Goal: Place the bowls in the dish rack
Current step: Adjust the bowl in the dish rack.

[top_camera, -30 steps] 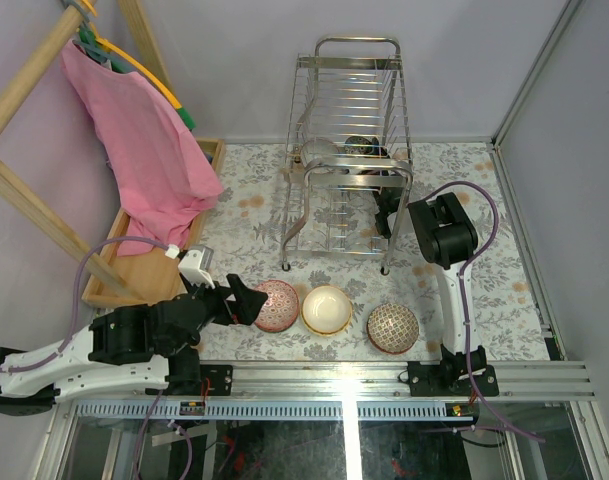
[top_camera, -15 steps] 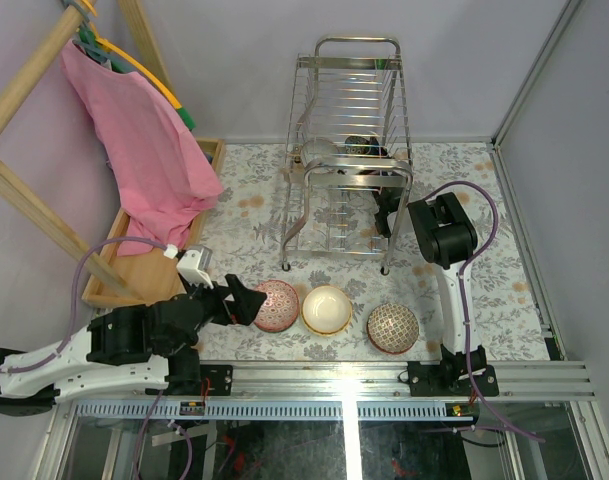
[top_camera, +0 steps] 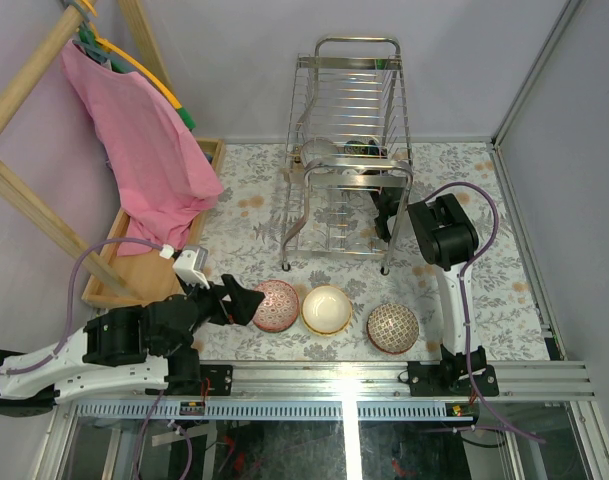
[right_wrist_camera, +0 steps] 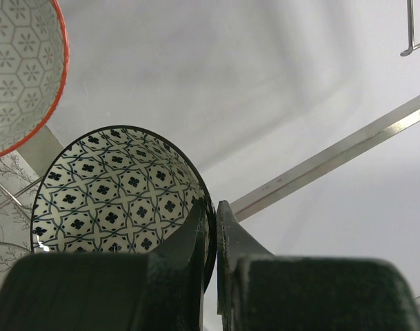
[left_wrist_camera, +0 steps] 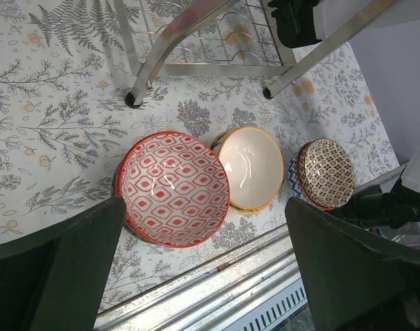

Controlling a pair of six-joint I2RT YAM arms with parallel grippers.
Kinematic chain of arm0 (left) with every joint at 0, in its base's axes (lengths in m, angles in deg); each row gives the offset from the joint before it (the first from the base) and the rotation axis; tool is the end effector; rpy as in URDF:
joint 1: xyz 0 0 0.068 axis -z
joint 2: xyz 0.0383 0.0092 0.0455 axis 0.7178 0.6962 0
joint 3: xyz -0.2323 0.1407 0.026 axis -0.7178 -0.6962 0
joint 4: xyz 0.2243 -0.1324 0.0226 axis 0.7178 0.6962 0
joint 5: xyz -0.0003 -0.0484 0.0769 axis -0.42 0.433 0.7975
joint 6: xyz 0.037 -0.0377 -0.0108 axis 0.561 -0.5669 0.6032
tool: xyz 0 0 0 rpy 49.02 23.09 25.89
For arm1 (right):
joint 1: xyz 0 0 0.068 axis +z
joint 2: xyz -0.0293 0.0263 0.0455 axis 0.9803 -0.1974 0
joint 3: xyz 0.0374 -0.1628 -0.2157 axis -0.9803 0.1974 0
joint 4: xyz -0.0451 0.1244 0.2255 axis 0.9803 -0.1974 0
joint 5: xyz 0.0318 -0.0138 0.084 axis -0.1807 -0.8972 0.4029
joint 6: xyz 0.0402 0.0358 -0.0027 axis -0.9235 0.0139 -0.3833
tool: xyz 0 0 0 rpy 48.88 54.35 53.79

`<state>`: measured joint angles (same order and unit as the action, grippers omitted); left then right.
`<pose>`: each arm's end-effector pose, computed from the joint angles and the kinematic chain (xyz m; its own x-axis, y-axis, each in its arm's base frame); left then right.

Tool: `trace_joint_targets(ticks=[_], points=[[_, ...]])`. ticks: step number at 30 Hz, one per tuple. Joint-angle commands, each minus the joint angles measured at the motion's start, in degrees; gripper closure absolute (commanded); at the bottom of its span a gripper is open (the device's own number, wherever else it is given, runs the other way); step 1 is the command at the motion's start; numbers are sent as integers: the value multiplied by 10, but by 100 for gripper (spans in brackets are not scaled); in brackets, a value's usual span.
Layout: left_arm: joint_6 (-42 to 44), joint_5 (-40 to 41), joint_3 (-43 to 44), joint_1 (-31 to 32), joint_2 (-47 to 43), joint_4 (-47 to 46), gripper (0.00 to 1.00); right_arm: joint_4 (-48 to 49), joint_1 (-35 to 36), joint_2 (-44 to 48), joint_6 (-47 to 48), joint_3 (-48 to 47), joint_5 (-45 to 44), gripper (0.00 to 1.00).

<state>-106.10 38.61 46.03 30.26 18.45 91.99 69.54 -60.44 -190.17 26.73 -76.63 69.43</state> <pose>0.0414 -0.0738 0.3111 -0.5171 -0.2041 -0.8312 0.3584 0.8303 -0.4268 0.4465 0.1493 0.1467 0.4990 -0.7672 -0.4031 0.1455 0.5327 -0.8337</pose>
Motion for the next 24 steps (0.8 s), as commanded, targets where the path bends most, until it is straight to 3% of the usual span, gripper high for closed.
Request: trace_joint_targets(ticks=[1, 6, 14, 24], points=[[8, 19, 7, 3, -9, -25, 0, 107, 17, -47, 39, 45, 20, 100], [7, 20, 7, 3, -9, -26, 0, 109, 18, -53, 50, 53, 10, 100], [12, 21, 15, 3, 2, -23, 0, 87, 12, -70, 83, -9, 16, 100], [22, 23, 21, 3, 9, -29, 0, 43, 4, -63, 136, 18, 43, 100]])
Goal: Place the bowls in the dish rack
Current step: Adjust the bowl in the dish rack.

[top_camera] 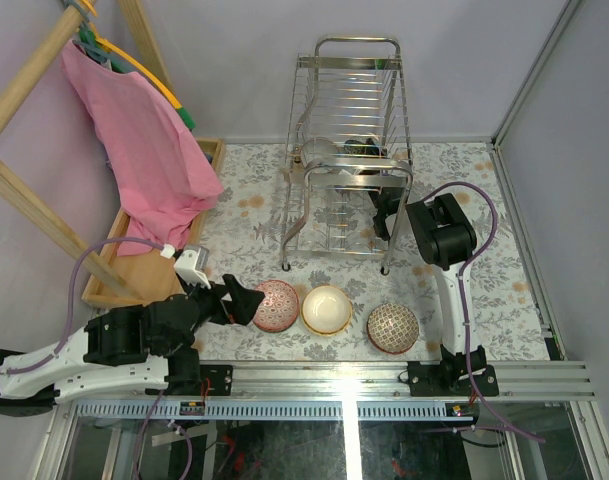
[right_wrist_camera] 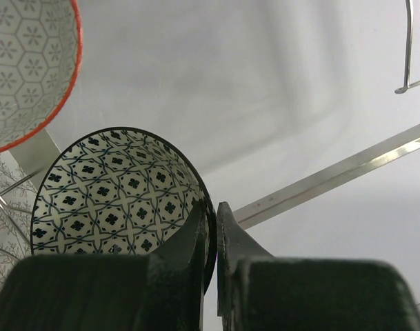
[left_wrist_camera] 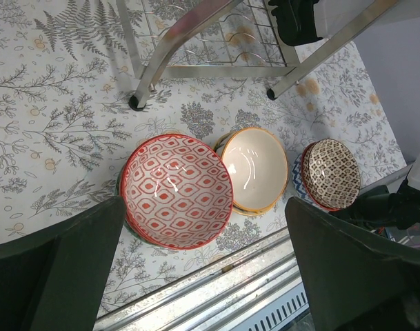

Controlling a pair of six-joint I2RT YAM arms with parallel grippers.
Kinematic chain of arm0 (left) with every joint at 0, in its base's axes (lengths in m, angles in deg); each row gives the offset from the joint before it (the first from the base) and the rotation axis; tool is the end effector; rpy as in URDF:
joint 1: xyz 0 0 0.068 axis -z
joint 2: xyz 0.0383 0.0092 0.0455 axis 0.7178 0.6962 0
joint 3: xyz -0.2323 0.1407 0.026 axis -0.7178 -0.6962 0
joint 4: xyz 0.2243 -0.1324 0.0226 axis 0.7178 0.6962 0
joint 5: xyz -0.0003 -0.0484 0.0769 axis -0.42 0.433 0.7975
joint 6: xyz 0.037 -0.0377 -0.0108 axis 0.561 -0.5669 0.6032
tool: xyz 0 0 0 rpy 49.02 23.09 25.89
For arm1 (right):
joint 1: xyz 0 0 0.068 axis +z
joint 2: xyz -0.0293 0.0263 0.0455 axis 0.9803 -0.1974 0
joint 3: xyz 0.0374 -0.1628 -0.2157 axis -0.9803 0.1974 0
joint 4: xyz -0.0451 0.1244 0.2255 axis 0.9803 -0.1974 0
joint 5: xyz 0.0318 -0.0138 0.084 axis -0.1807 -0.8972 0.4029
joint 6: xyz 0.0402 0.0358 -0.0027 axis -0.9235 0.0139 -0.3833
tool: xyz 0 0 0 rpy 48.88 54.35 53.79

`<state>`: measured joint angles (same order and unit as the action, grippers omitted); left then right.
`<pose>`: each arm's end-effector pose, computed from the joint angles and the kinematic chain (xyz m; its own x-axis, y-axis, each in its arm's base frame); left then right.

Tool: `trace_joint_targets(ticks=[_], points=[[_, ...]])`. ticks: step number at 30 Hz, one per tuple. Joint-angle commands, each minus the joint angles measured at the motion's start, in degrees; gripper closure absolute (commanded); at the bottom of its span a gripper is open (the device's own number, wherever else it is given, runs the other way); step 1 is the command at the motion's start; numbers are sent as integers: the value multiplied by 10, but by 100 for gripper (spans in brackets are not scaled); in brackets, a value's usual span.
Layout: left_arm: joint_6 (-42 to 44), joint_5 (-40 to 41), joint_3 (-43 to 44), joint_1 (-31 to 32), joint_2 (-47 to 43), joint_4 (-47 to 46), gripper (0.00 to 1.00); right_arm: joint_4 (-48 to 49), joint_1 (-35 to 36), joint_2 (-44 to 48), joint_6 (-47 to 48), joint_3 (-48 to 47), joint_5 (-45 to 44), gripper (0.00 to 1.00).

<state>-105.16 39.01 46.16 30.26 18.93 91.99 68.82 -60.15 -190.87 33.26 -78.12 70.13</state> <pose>0.0419 -0.0750 0.3113 -0.5086 -0.1880 -0.8402 0.3624 0.8385 -0.4069 0.4502 0.1535 0.1467 0.4934 -0.8160 -0.3011 0.1964 0.4418 -0.8754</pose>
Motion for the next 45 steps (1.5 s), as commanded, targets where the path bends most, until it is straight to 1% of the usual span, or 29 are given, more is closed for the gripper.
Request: trace_joint_targets(ticks=[1, 3, 6, 10, 12, 17, 21, 25, 28, 30, 35, 40, 41, 45], points=[[12, 19, 19, 3, 3, -30, 0, 35, 1, -56, 92, 39, 41, 100], [13, 17, 16, 3, 0, -35, 0, 5, 1, -56, 143, 44, 49, 100], [16, 14, 14, 3, 1, -40, 0, 10, 1, -57, 141, 53, 37, 100], [18, 12, 17, 3, 6, -41, 0, -17, 1, -59, 173, 61, 41, 100], [18, 13, 19, 3, 6, -41, 0, -12, 2, -60, 168, 66, 46, 100], [21, 14, 21, 3, 12, -43, 0, 0, 8, -51, 130, 81, 58, 100], [23, 10, 21, 3, 15, -50, 0, 4, 11, -36, 92, 98, 71, 98], [23, 8, 22, 3, 16, -51, 0, -8, 14, -17, 48, 118, 80, 96], [22, 5, 23, 3, 15, -52, 0, -36, 14, 1, 17, 129, 95, 95], [21, 3, 23, 3, 15, -52, 0, -56, 14, 12, 8, 133, 105, 95], [18, 0, 23, 3, 16, -52, 0, -45, 12, 17, -38, 138, 110, 93], [17, -1, 20, 3, 17, -58, 0, -45, 7, 27, -110, 139, 123, 89], [19, -1, 19, 3, 18, -59, 1, -51, 6, 29, -131, 136, 127, 89], [19, -3, 21, 3, 24, -63, 0, -74, 1, 33, -159, 129, 142, 90]])
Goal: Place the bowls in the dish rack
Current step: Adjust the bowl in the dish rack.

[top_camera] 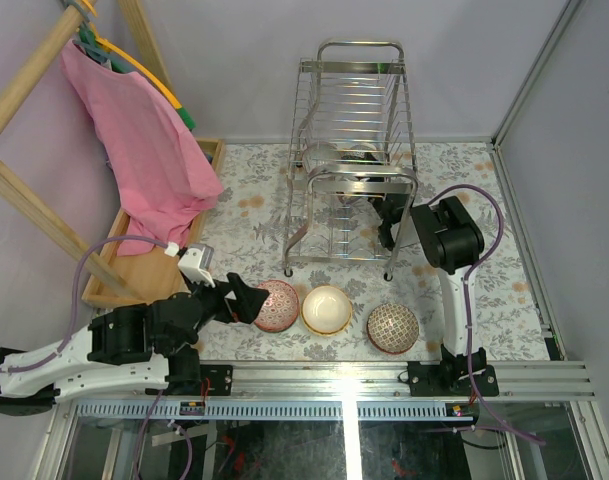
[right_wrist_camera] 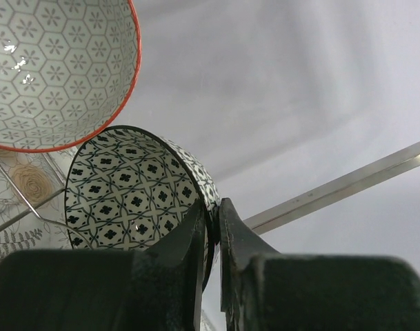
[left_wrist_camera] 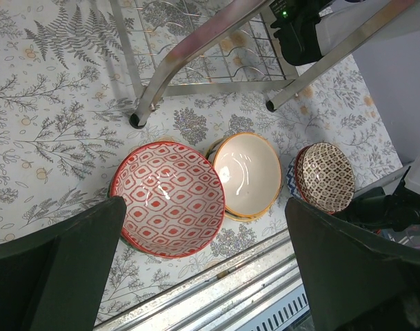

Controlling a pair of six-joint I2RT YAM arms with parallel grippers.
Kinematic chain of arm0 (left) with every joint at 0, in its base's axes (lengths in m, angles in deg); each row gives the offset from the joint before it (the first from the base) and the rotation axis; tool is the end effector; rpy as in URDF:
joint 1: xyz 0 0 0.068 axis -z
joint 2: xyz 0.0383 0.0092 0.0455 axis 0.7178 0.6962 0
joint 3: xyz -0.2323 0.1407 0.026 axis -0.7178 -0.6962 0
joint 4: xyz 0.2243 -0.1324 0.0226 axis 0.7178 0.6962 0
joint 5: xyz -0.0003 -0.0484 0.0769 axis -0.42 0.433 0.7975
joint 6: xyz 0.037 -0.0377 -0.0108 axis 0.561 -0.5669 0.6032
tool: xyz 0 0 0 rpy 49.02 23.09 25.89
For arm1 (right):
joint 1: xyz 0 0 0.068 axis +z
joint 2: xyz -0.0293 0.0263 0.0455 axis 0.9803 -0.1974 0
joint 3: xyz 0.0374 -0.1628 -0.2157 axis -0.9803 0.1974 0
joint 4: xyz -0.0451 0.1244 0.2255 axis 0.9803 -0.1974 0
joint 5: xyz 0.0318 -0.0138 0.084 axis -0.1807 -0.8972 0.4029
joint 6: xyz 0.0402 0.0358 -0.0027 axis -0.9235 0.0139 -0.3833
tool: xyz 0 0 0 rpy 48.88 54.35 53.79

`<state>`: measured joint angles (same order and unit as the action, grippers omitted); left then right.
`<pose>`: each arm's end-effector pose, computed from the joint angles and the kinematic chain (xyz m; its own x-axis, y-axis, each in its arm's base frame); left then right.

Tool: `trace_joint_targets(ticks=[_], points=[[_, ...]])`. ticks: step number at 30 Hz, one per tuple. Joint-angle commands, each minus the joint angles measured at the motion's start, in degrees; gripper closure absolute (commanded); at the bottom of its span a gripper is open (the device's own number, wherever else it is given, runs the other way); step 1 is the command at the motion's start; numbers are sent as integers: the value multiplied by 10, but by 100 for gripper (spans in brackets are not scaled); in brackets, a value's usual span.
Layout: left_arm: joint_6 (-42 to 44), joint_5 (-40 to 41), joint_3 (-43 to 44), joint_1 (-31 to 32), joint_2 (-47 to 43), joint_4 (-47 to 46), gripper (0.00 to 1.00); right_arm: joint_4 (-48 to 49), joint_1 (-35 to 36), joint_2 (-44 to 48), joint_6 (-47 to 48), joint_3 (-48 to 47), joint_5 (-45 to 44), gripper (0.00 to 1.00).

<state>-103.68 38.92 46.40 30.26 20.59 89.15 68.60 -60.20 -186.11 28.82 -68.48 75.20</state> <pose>0.0437 -0.0825 0.3151 -0.4949 -0.1861 -0.8488 0.3786 0.8330 -0.4034 0.4210 0.1466 0.1393 0.5430 -0.7567 -0.3639 0.0526 0.4632 -0.8847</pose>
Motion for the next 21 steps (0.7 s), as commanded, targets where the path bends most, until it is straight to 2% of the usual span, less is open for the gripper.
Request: trace_joint_targets(ticks=[1, 9, 14, 18, 21], points=[[4, -2, 19, 3, 8, -34, 0, -74, 0, -15, -126, 31, 94, 90], [5, -4, 20, 3, 12, -39, 0, -118, -26, 16, -199, 31, 154, 87], [4, -6, 23, 3, 19, -41, 0, -118, -32, 23, -203, 43, 161, 86], [3, -8, 20, 3, 21, -44, 0, -109, -43, 30, -244, 47, 179, 83], [2, -9, 22, 3, 23, -45, 0, -136, -52, 39, -261, 40, 200, 80]])
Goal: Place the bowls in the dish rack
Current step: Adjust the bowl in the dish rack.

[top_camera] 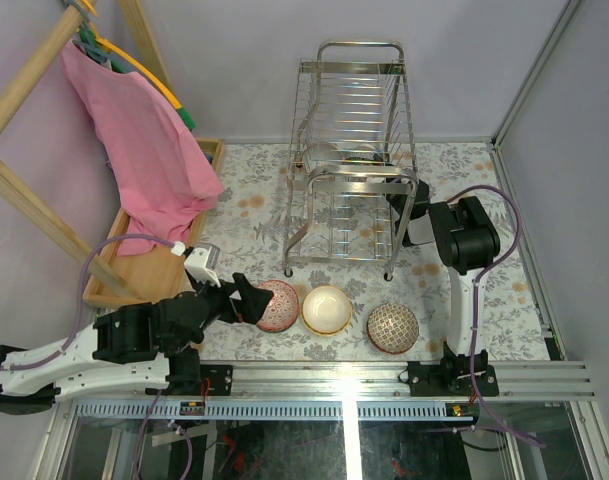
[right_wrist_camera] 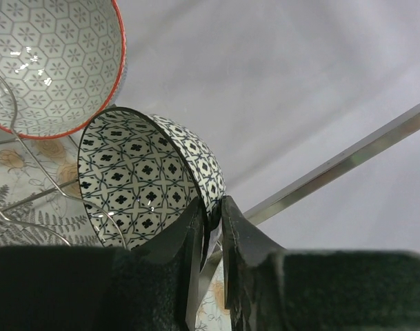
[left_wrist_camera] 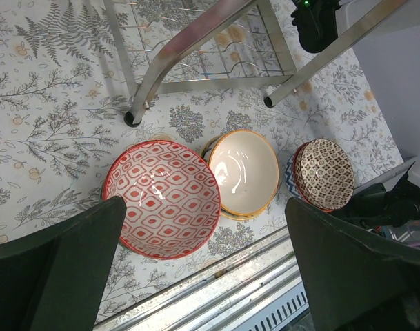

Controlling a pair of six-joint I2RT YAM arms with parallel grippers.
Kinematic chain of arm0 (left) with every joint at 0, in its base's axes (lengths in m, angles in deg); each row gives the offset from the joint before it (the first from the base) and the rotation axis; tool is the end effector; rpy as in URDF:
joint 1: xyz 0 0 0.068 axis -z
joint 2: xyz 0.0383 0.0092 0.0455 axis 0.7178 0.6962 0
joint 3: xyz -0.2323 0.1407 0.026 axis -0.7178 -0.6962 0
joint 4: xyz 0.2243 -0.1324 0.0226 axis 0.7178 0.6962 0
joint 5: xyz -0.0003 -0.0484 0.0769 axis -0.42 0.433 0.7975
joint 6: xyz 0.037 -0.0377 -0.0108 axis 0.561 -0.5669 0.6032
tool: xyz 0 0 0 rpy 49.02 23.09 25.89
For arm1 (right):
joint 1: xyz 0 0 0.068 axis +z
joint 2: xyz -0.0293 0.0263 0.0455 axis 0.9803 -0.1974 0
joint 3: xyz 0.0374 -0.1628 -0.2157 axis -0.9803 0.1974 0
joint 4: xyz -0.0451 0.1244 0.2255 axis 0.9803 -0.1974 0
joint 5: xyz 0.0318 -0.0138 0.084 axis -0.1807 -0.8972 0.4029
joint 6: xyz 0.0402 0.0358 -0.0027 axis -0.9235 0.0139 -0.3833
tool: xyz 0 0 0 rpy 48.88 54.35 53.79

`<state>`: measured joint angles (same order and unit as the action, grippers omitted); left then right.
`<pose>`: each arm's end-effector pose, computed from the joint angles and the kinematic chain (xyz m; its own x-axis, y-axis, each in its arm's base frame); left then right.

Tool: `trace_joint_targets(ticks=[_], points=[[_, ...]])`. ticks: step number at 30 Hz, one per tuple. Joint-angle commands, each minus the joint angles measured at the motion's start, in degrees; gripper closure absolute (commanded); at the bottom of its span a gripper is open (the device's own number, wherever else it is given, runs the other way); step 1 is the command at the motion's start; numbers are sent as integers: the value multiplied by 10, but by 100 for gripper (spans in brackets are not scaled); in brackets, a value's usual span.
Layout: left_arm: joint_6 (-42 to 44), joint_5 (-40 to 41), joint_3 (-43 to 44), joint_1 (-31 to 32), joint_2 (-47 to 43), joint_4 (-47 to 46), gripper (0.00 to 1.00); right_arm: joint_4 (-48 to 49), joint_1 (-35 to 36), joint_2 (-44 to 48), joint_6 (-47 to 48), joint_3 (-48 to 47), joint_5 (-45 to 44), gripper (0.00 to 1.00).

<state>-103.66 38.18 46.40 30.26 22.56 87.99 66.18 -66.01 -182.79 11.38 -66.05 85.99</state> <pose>0.0453 -0.0904 0.3143 -0.5044 -0.1696 -0.8466 0.3848 0.8336 -0.3963 0.4231 0.1075 0.1481 0.5729 -0.5742 -0.5848 -0.1720 0.6134 -0.7708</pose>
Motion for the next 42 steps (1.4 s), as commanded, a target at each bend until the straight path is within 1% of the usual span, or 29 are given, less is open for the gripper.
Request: trace_joint_targets(ticks=[1, 5, 9, 11, 14, 17, 19, 21, 23, 26, 29, 33, 37, 38, 39, 40, 42], points=[[2, -1, 23, 3, 4, -34, 0, -123, 5, 8, -90, 13, 96, 79], [3, -3, 25, 3, 8, -37, 0, -154, -5, 21, -126, 7, 116, 75], [4, -9, 28, 3, 14, -41, 0, -206, -19, 32, -151, -7, 151, 75], [5, -14, 30, 3, 16, -43, 0, -234, -26, 38, -166, -15, 162, 73], [3, -17, 31, 3, 17, -45, 0, -287, -32, 45, -184, -38, 171, 66], [4, -21, 33, 3, 22, -49, 0, -364, -35, 41, -186, -81, 183, 64], [5, -22, 36, 4, 26, -50, 0, -397, -34, 37, -184, -104, 186, 62], [5, -23, 40, 3, 30, -50, 0, -403, -34, 35, -186, -109, 181, 54], [6, -24, 41, 3, 33, -50, 0, -407, -36, 33, -192, -116, 172, 50], [7, -24, 44, 4, 34, -51, 0, -435, -38, 26, -198, -140, 169, 48], [8, -24, 45, 3, 38, -52, 0, -418, -43, 24, -221, -142, 163, 42], [9, -25, 48, 3, 43, -52, 0, -412, -46, 25, -241, -149, 161, 38], [8, -27, 49, 3, 44, -52, 0, -395, -51, 34, -269, -144, 157, 27], [8, -27, 49, 3, 44, -52, 0, -391, -53, 36, -277, -143, 156, 19], [8, -27, 49, 3, 44, -52, 0, -390, -54, 39, -282, -142, 158, 4], [7, -28, 48, 3, 44, -53, 0, -388, -55, 42, -287, -140, 160, 0], [7, -30, 48, 3, 45, -54, 0, -381, -56, 50, -291, -134, 157, 1]])
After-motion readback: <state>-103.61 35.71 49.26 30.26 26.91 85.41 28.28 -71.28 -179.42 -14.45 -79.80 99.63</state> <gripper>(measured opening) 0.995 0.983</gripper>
